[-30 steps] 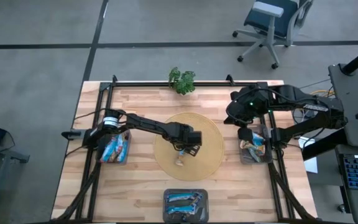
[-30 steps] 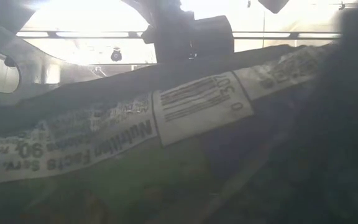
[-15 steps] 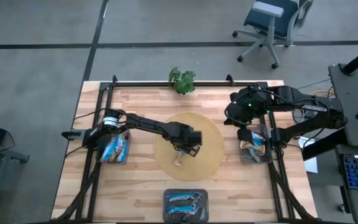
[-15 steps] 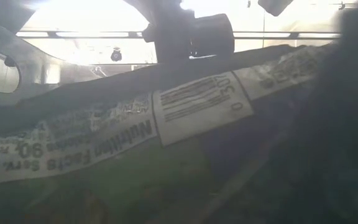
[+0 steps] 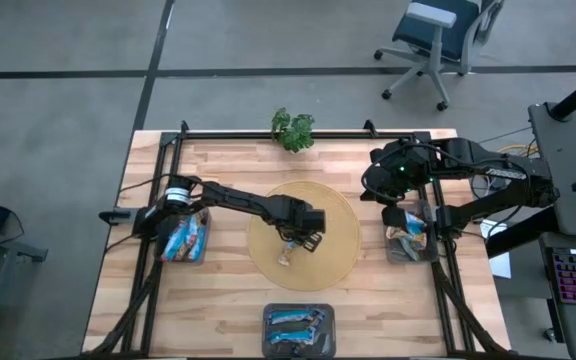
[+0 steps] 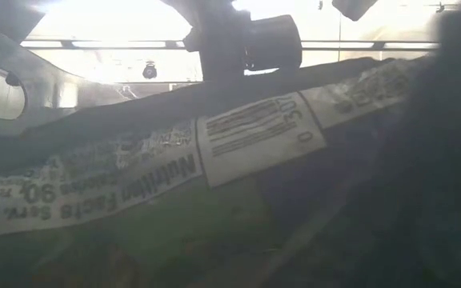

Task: Pick and place Granola Bars by type
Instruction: Put the yellow granola bar into the top right bin

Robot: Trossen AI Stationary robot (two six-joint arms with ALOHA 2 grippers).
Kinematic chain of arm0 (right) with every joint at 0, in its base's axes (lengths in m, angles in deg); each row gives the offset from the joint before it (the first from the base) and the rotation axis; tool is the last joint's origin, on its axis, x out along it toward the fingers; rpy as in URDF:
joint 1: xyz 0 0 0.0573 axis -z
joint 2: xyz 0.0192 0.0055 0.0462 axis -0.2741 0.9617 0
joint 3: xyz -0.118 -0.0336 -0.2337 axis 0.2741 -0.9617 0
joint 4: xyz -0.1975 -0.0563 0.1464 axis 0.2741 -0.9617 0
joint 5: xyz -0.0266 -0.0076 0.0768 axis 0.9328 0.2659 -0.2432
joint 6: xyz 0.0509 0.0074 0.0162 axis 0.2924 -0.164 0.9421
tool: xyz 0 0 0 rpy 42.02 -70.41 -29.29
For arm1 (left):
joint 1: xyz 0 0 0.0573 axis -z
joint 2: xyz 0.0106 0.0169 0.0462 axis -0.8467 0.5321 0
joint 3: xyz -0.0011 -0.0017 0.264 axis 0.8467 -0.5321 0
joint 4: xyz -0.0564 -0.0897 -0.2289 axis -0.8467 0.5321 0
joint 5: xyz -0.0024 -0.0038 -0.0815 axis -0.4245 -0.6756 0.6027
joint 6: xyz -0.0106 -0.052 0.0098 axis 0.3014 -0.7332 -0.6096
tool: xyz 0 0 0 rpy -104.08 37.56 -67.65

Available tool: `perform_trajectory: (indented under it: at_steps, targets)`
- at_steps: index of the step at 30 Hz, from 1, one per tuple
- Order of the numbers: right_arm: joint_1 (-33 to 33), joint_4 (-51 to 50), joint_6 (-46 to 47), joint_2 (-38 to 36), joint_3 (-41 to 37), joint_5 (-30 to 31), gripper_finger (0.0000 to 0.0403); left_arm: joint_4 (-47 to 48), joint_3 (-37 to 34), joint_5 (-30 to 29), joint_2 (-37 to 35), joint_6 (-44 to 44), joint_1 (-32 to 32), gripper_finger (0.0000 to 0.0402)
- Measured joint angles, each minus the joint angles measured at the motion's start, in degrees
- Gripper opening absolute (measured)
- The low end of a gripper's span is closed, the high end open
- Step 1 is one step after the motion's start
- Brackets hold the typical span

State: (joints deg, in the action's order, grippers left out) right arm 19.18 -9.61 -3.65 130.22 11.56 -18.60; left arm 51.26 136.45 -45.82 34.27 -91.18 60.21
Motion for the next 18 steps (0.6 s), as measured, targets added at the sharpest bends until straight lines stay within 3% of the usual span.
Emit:
perform_trajectory:
  at_steps: [10, 18]
  targets:
    - [0.0, 0.0, 0.1, 0.0, 0.0, 0.0, 0.0009, -0.1, -0.1, 0.0, 0.0, 0.5, 0.0, 0.0121]
    - [0.0, 0.1, 0.2, 0.0, 0.0, 0.0, 0.0009, -0.3, -0.2, 1.6, 0.1, 0.5, -0.2, 0.0092]
